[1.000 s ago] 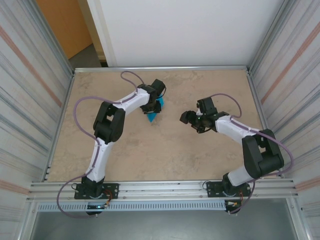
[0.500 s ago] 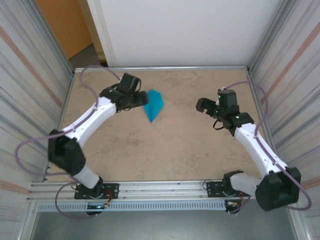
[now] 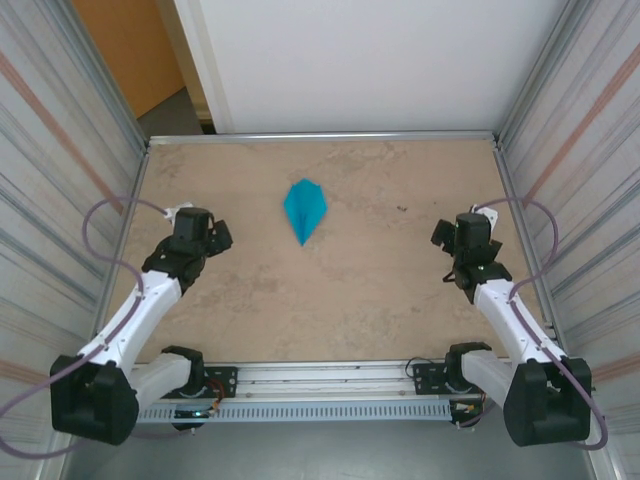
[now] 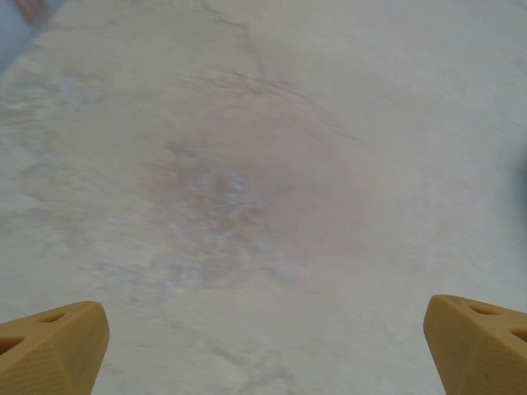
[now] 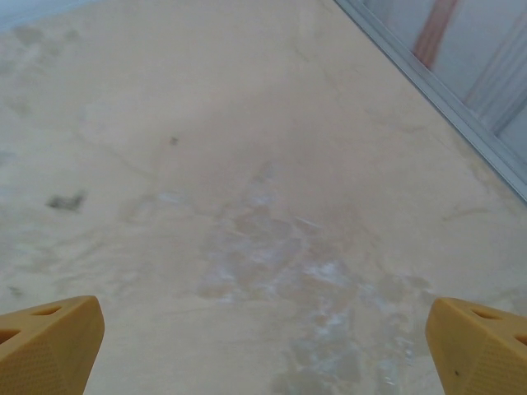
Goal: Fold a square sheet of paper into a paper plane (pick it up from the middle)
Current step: Reset both arms
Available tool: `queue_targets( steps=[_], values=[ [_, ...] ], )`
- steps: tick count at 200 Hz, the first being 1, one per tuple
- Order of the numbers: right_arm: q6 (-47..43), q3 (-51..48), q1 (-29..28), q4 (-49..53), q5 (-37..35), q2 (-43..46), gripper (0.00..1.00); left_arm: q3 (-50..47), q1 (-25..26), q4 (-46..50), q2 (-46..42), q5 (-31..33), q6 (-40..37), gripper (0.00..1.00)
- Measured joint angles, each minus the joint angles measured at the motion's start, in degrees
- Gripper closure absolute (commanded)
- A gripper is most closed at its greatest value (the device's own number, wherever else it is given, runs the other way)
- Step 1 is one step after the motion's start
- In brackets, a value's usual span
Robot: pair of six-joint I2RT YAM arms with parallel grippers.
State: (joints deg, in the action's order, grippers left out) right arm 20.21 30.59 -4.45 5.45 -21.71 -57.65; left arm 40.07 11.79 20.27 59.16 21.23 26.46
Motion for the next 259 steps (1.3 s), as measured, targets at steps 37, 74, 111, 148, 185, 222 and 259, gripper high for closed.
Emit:
queue_targets(
  steps=[37, 74, 111, 148, 185, 222, 259],
  values=[
    [-3.5, -5.0, 3.5, -12.1, 2.7, -6.0, 0.01, -8.4, -2.5, -10.5, -3.0, 3.1, -6.5, 0.01],
    [-7.6, -5.3, 3.8, -22.2, 6.4, -15.5, 0.01, -13.1, -5.0, -20.5, -0.8, 2.8, -12.0, 0.01],
    [-10.5, -5.3, 3.8, -30.8, 10.4, -20.5, 0.01, -15.2, -7.5, -33.0, 6.9, -1.0, -17.2, 0.01],
    [-13.1, -5.9, 4.5, -38.0, 15.0, -22.3, 0.01, -18.1, -9.3, -43.9, 11.6, -7.9, -20.5, 0.01],
    [-13.7, -6.7, 6.5, -43.8, 19.2, -24.3, 0.01, -18.6, -11.3, -52.3, 15.6, -13.7, -22.8, 0.01],
    [-13.7, -8.0, 7.8, -49.4, 22.5, -29.7, 0.01, -18.1, -12.2, -58.5, 22.5, -18.1, -25.0, 0.01],
    [-13.7, -8.0, 7.9, -50.1, 24.0, -30.4, 0.01, -17.9, -12.2, -61.5, 26.1, -20.7, -26.1, 0.01]
  ],
)
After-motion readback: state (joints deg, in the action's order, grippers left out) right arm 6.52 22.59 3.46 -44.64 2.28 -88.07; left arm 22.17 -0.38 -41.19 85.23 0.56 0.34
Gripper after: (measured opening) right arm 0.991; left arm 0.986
